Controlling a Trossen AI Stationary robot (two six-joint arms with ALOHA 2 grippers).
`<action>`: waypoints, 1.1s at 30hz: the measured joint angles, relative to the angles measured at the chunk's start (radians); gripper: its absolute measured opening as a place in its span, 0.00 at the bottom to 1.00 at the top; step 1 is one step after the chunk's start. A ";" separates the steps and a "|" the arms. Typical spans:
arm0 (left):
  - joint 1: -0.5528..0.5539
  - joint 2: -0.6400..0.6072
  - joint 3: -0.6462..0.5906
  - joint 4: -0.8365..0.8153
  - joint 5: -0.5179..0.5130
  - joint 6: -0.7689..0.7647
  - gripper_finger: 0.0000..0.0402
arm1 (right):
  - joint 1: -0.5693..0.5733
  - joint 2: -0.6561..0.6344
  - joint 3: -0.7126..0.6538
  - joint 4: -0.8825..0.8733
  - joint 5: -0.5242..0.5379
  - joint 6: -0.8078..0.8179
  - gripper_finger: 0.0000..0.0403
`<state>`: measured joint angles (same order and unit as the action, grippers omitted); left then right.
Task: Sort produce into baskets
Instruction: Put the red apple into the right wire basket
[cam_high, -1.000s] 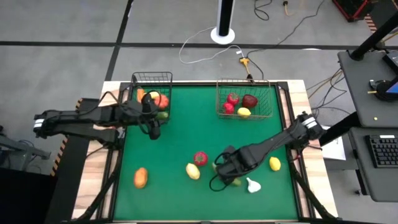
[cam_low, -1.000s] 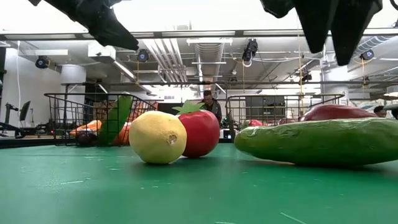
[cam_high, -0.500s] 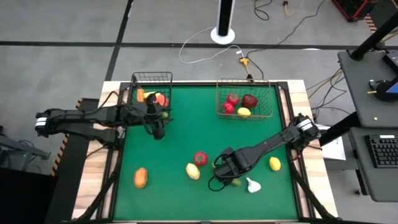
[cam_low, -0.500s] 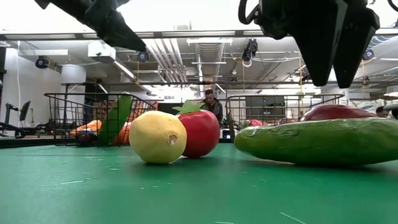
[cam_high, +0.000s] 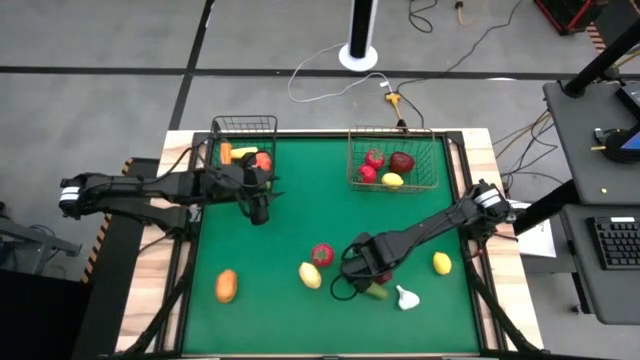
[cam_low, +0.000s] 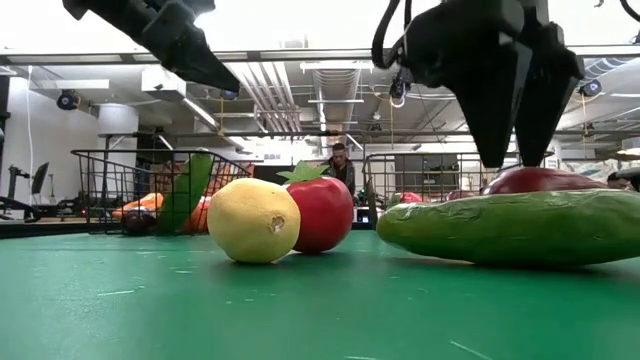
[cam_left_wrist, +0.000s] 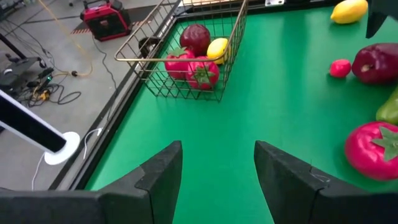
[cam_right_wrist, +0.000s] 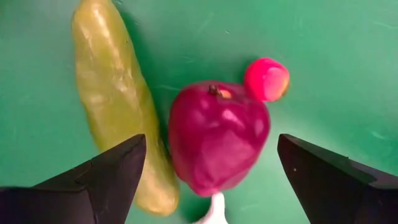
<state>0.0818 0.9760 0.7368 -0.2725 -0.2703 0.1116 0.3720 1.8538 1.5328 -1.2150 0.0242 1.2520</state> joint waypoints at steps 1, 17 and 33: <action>0.000 0.001 0.000 0.000 0.000 0.000 0.46 | -0.004 0.000 -0.010 0.007 -0.002 -0.005 0.89; 0.000 0.005 0.000 0.003 0.000 0.000 0.46 | -0.015 0.000 -0.211 0.172 -0.033 -0.012 0.89; 0.000 0.005 0.000 0.021 0.000 -0.014 0.46 | -0.017 -0.056 -0.230 0.173 0.053 -0.003 0.78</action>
<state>0.0819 0.9806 0.7368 -0.2512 -0.2703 0.0977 0.3546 1.7983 1.3033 -1.0420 0.0773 1.2491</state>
